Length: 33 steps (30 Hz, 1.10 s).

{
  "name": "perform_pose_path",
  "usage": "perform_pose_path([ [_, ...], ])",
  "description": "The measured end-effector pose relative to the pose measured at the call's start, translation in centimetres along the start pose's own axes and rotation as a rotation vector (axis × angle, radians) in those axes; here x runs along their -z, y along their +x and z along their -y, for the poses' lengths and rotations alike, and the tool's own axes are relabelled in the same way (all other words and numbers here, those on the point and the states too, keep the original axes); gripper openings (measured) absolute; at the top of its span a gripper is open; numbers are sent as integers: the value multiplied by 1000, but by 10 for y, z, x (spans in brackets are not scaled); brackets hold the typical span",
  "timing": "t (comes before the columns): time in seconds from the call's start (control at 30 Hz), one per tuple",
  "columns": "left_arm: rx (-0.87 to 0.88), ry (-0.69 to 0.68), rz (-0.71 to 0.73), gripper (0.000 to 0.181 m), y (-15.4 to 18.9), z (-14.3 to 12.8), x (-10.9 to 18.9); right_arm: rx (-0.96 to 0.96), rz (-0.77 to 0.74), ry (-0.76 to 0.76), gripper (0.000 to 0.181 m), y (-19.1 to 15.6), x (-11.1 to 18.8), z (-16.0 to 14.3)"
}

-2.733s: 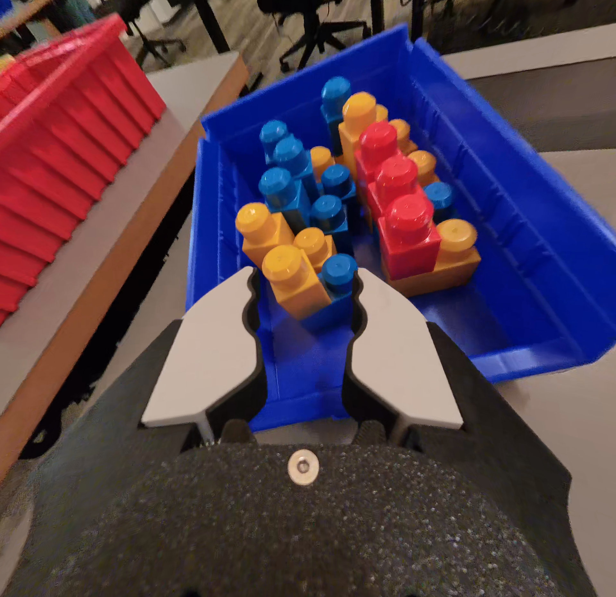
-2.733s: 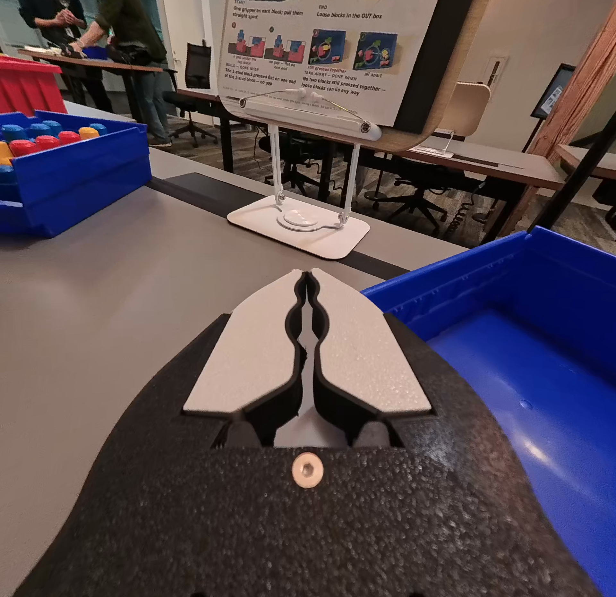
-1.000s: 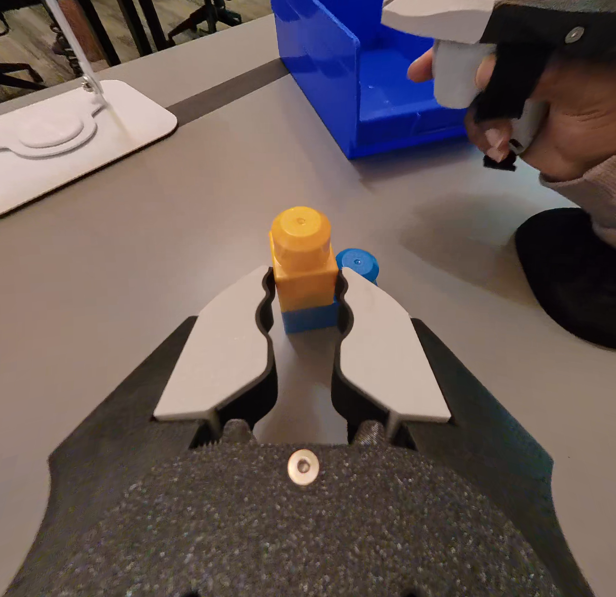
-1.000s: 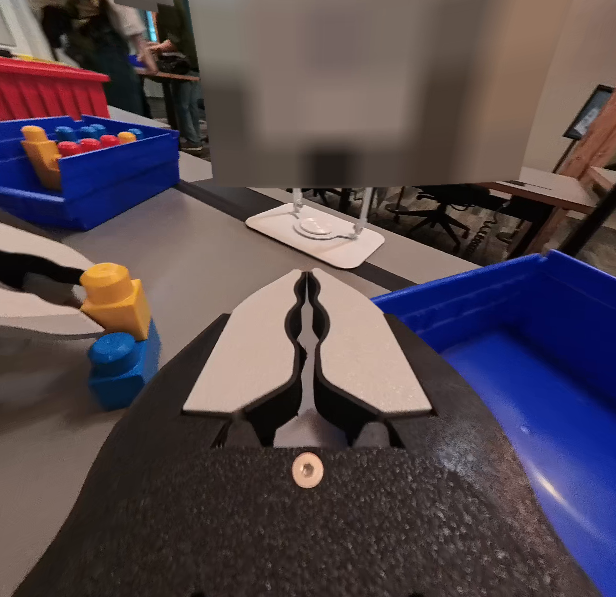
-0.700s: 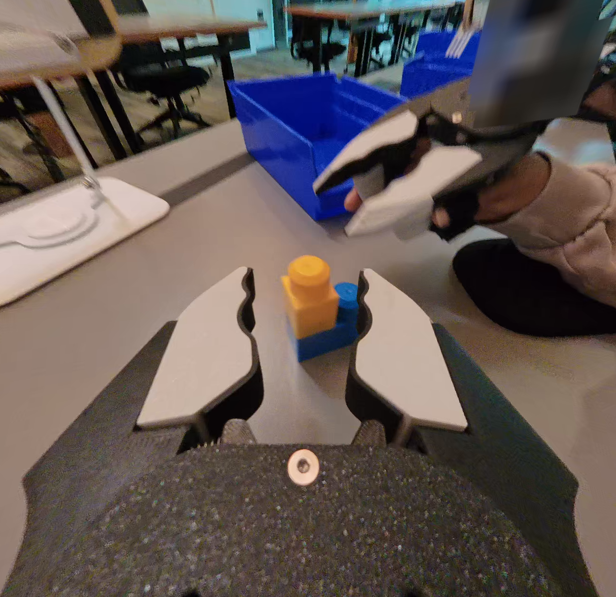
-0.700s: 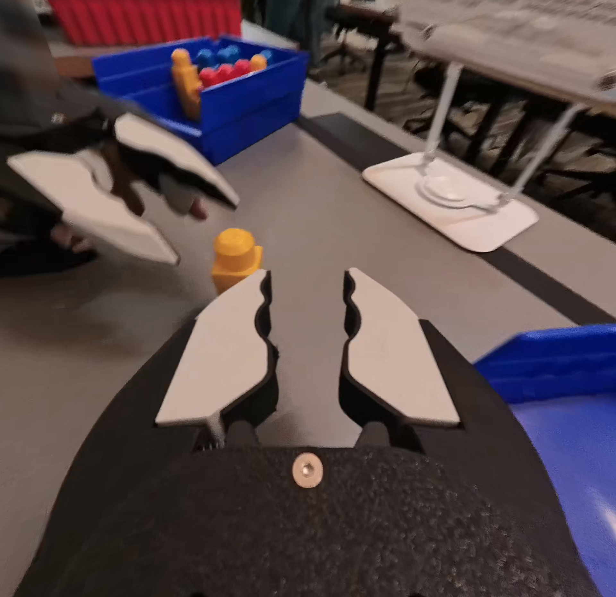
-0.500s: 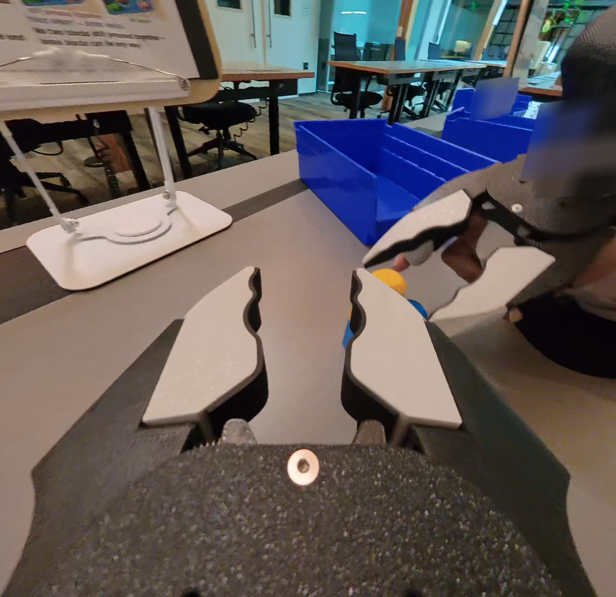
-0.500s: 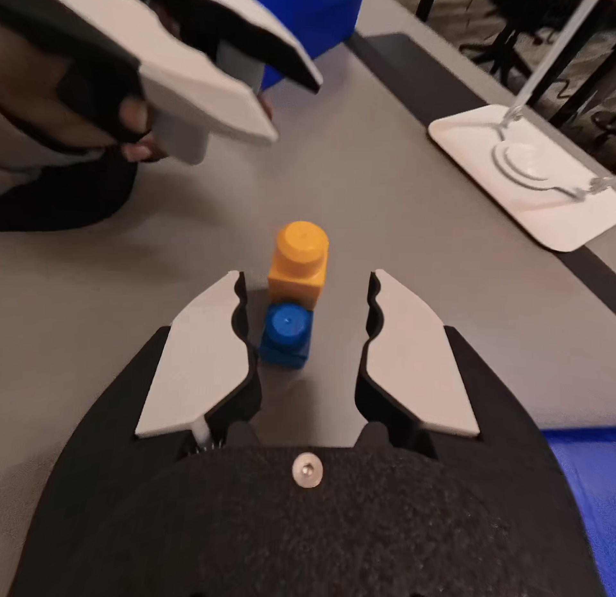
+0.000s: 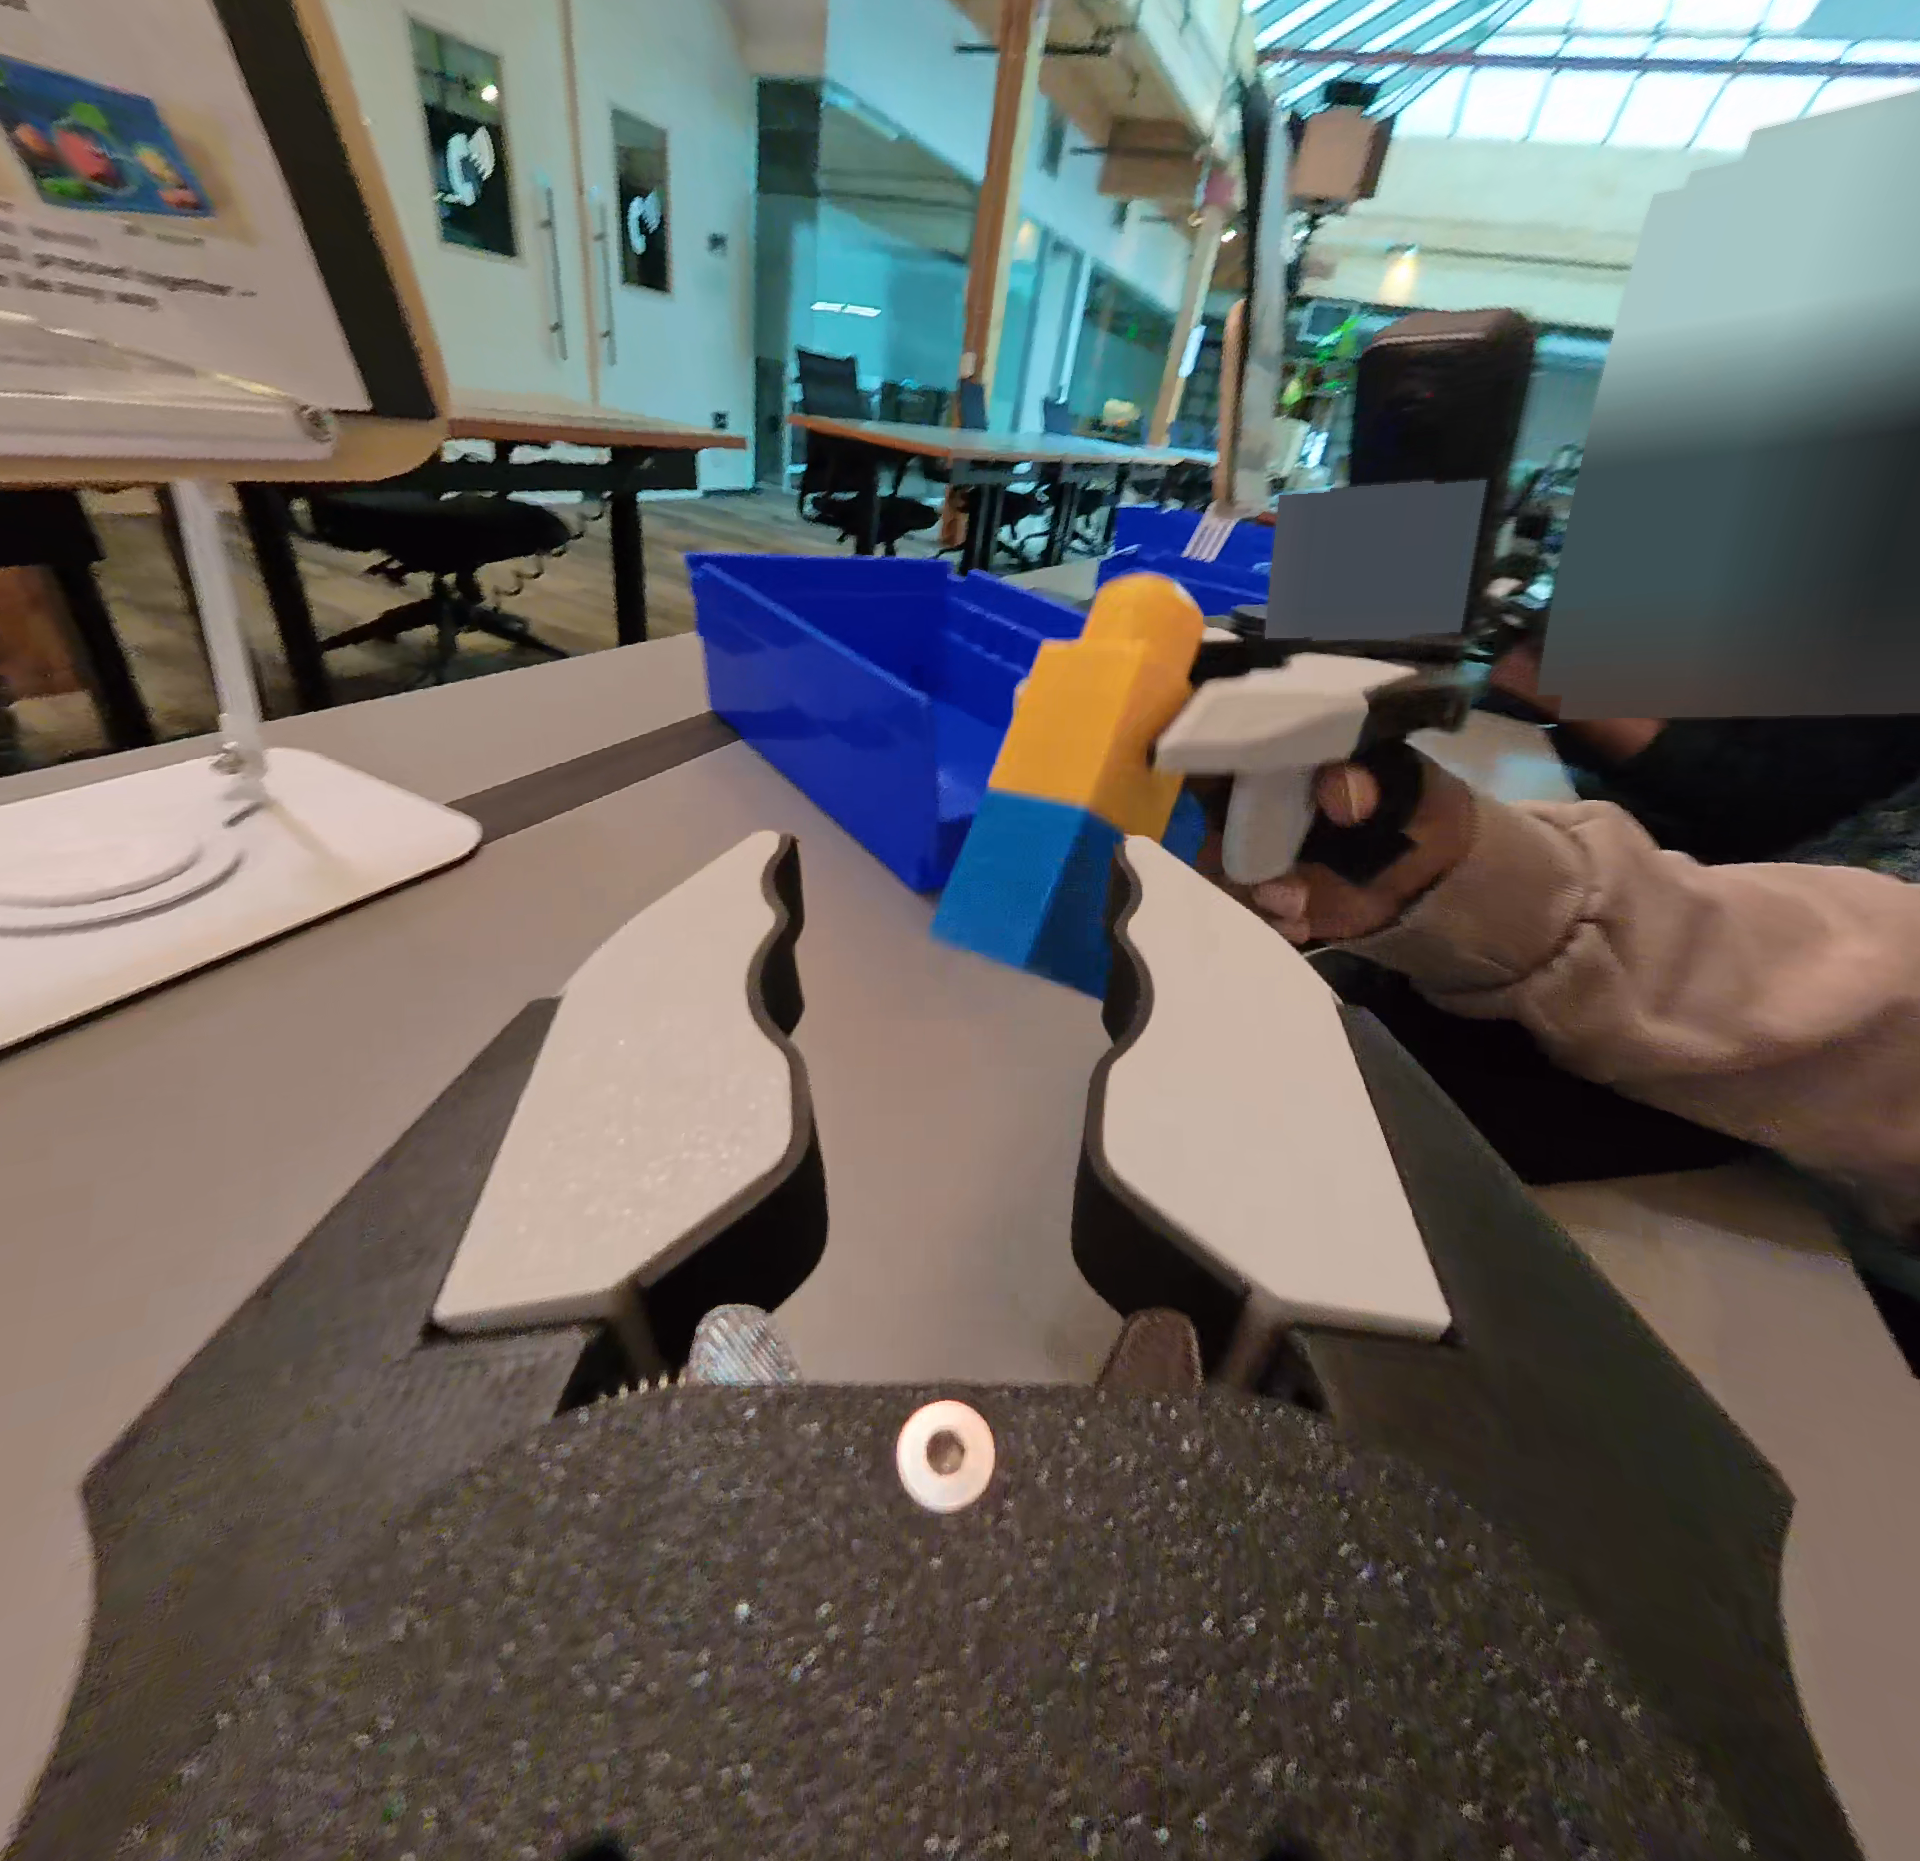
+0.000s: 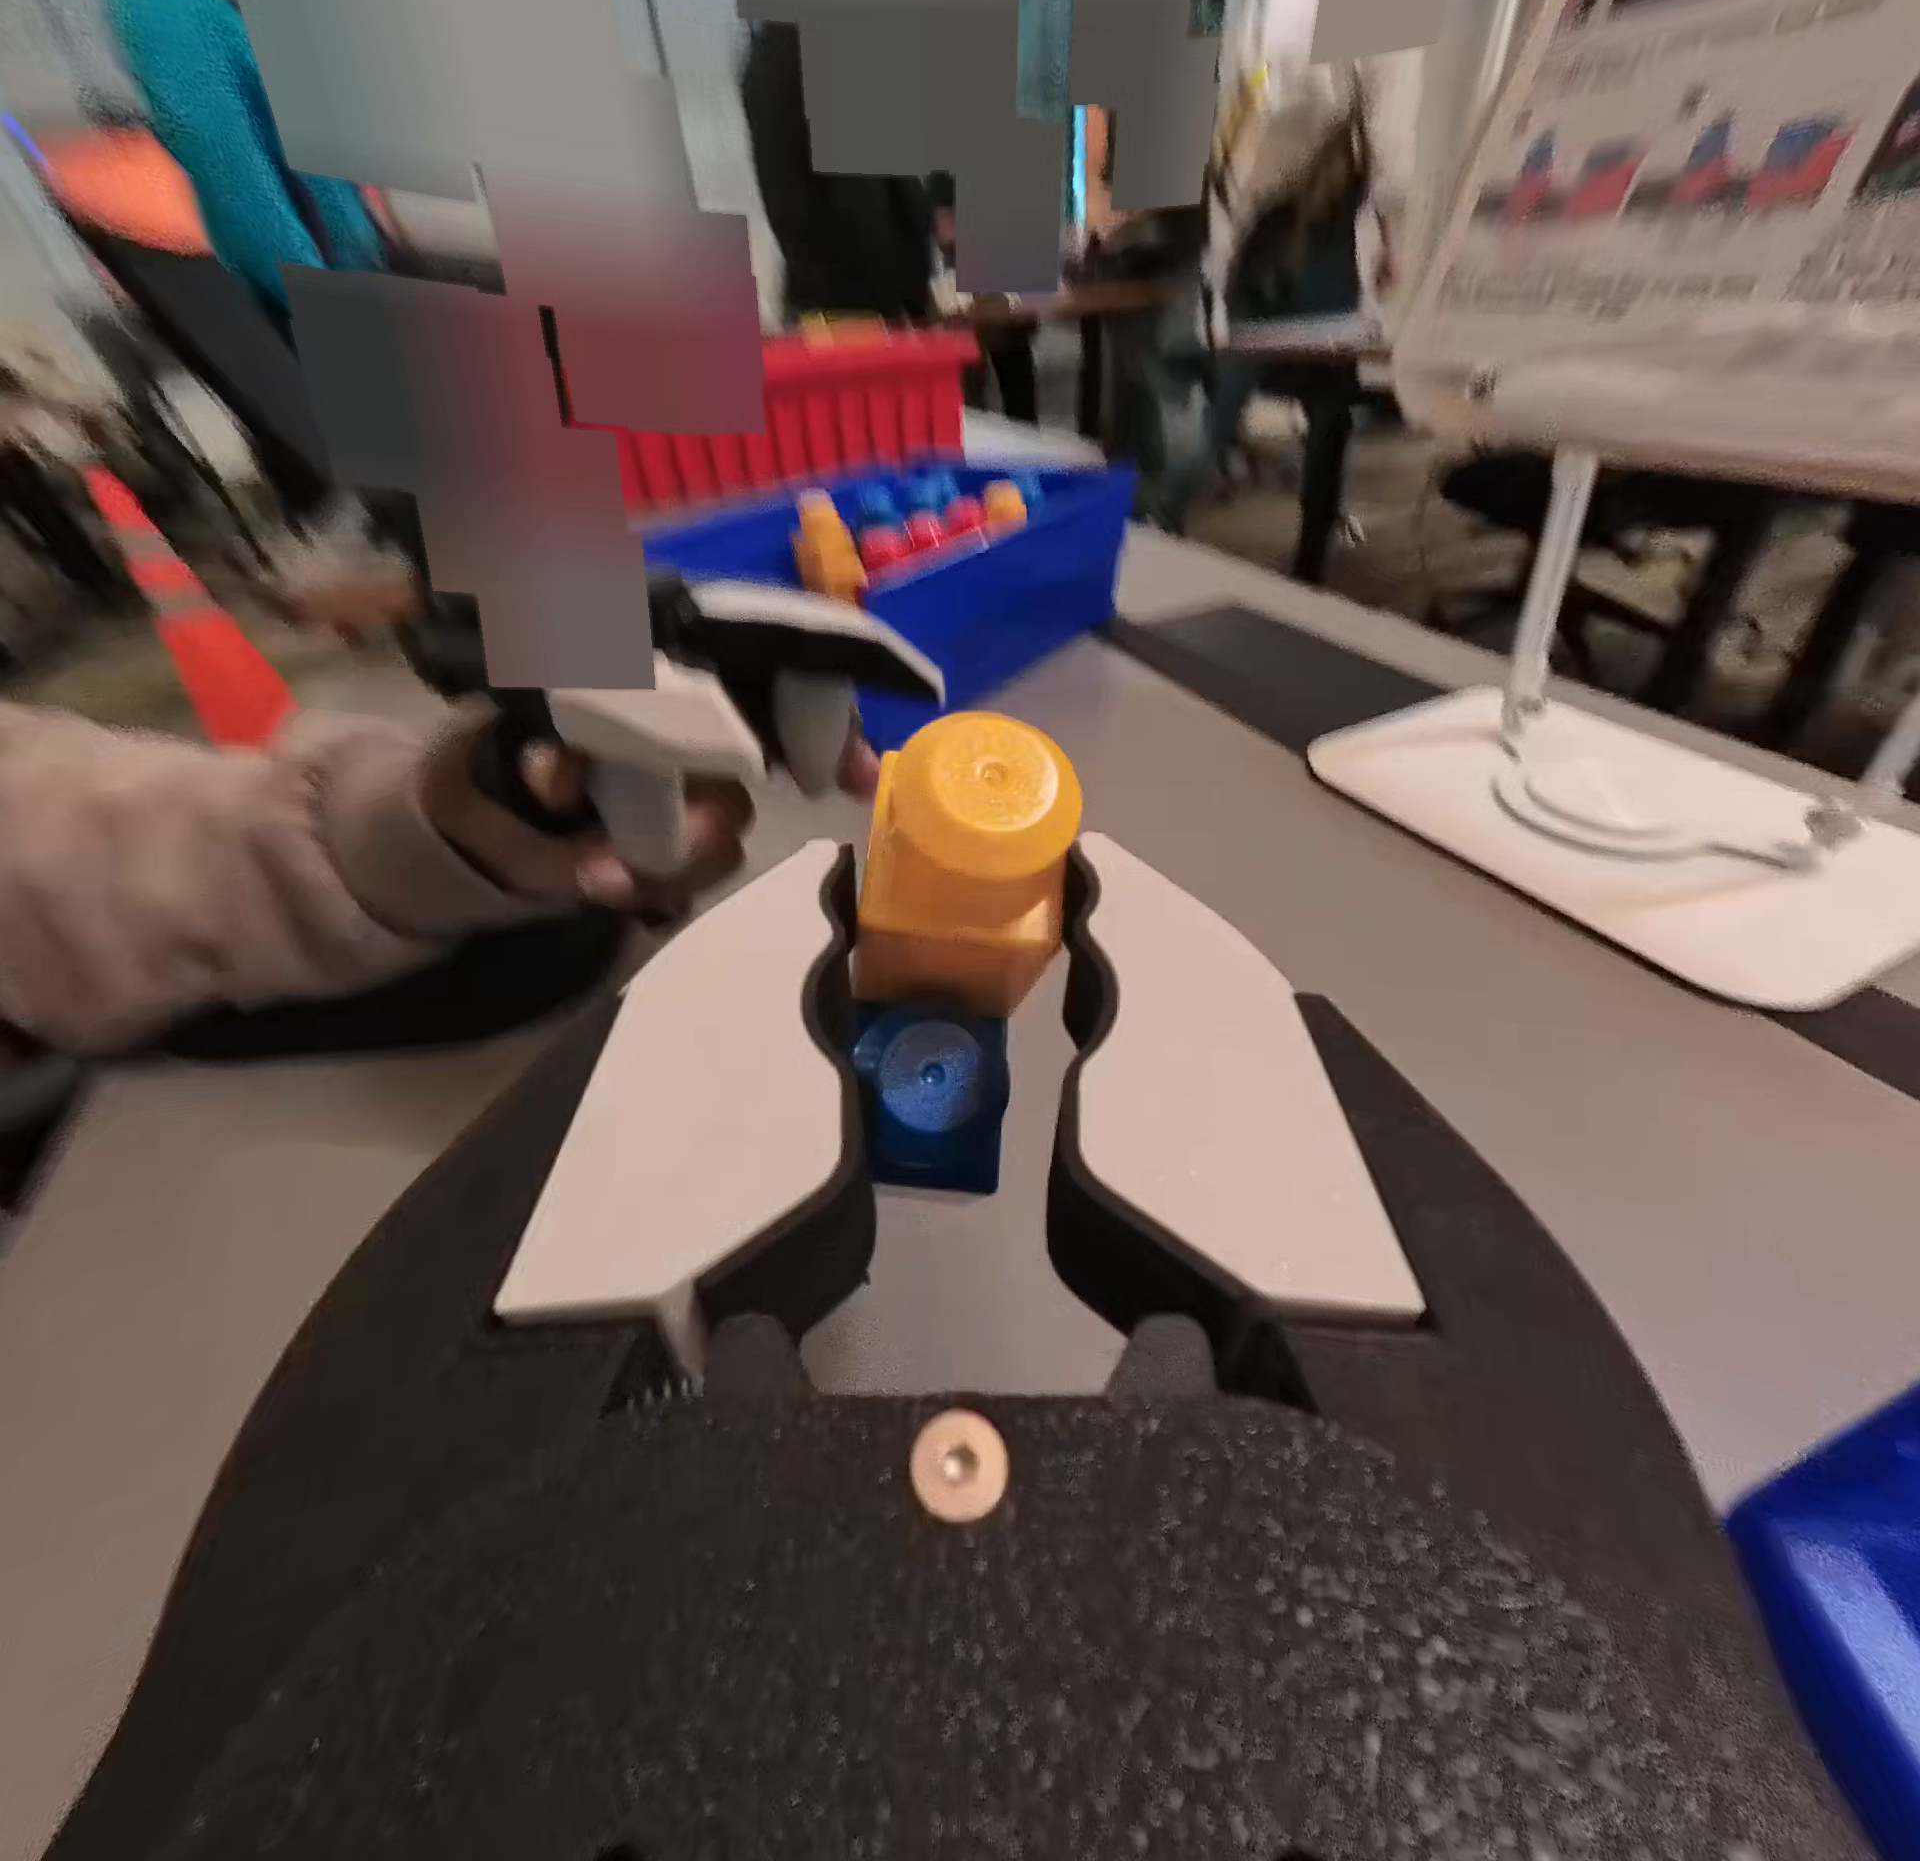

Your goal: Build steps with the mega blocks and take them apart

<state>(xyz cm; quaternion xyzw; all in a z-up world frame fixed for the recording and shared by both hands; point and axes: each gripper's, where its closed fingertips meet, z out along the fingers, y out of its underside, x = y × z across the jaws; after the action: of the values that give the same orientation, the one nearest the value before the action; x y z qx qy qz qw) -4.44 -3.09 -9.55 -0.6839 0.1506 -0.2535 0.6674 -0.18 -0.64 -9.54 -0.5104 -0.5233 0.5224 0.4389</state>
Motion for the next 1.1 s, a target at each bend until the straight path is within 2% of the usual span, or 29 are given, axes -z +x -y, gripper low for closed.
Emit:
perform_pose_path([
  [0.13,15,44,-122,64,29,2,-5,-139,170,248,37,-14,17,35],
  [0.3,65,72,-228,68,54,2,-11,-225,309,359,37,-35,17,45],
  [0.4,99,73,-260,63,61,1,-13,-204,333,356,37,-46,12,42],
  [0.6,139,89,-303,39,64,4,-9,-179,350,328,37,-55,5,35],
  [0.8,147,63,-345,38,67,5,-4,-177,375,321,37,-58,5,33],
  [1.0,56,-7,-360,37,69,3,3,-126,444,204,36,-63,11,22],
  [1.1,17,-55,-353,38,65,-3,4,-73,429,127,35,-56,18,14],
])
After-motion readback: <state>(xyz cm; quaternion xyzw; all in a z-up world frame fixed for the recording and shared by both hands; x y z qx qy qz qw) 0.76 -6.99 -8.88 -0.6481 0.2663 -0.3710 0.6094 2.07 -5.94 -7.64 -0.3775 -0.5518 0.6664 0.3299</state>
